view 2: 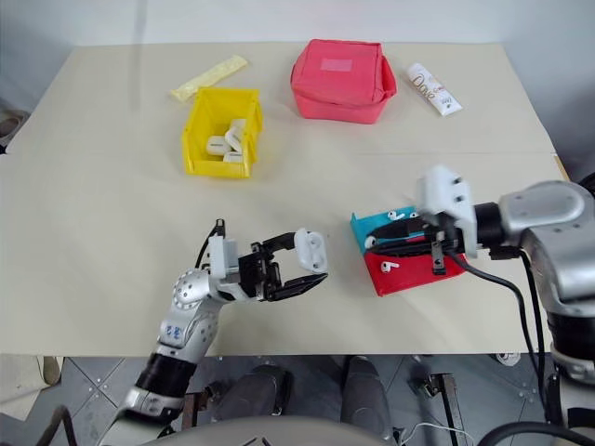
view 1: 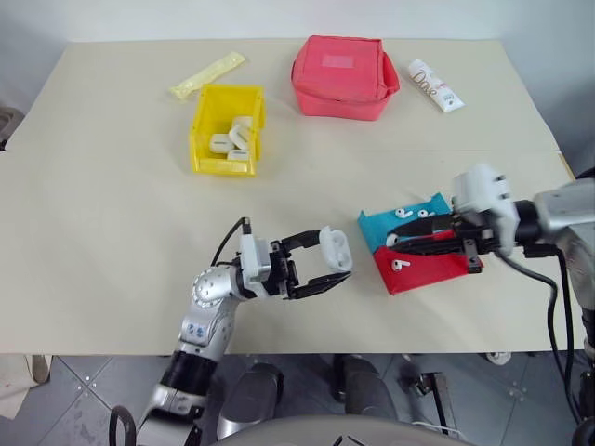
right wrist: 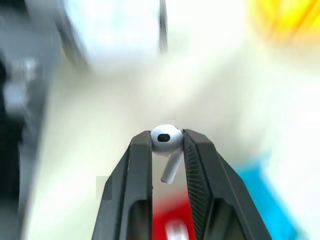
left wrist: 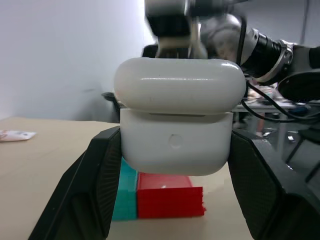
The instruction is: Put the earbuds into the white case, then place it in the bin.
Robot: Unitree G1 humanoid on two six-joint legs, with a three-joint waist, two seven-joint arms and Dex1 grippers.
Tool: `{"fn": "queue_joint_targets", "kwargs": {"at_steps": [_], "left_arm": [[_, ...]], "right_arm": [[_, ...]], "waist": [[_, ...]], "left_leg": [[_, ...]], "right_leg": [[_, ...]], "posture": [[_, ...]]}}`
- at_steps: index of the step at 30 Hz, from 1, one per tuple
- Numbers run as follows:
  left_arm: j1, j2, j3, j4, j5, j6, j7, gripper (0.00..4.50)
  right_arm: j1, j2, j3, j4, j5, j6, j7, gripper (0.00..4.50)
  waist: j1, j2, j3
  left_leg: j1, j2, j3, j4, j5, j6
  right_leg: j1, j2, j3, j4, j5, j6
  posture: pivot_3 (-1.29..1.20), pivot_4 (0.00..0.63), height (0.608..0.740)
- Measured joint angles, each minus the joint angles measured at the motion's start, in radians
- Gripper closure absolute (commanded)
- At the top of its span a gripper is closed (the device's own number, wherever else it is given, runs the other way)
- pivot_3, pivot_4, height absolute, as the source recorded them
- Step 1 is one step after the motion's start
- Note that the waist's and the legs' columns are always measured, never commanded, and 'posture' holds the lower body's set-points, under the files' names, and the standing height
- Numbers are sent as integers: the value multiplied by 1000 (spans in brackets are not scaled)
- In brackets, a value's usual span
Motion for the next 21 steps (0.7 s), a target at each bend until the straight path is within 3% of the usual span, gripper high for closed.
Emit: {"fn": "queue_joint_targets", "kwargs": {"at_steps": [8,21], "left_arm": [[-125,-37,22,117,-43,41,-88,1718],[-177,-28,47,117,-55,149,-149,1718]], "right_arm": [[50,192,-70,-135,243,87,-259,3990],[87,295,57,-96,175,-102,-344,3990]], "waist": [[0,0,0],[-11,0,0]], "left_leg": [[0,0,0,-1,0,0],[0,0,0,-1,0,0]], "right_leg": [[-1,0,0,0,0,0],[-1,1,0,2,0,0]], "posture": [[0,150,740],[0,150,740]]}}
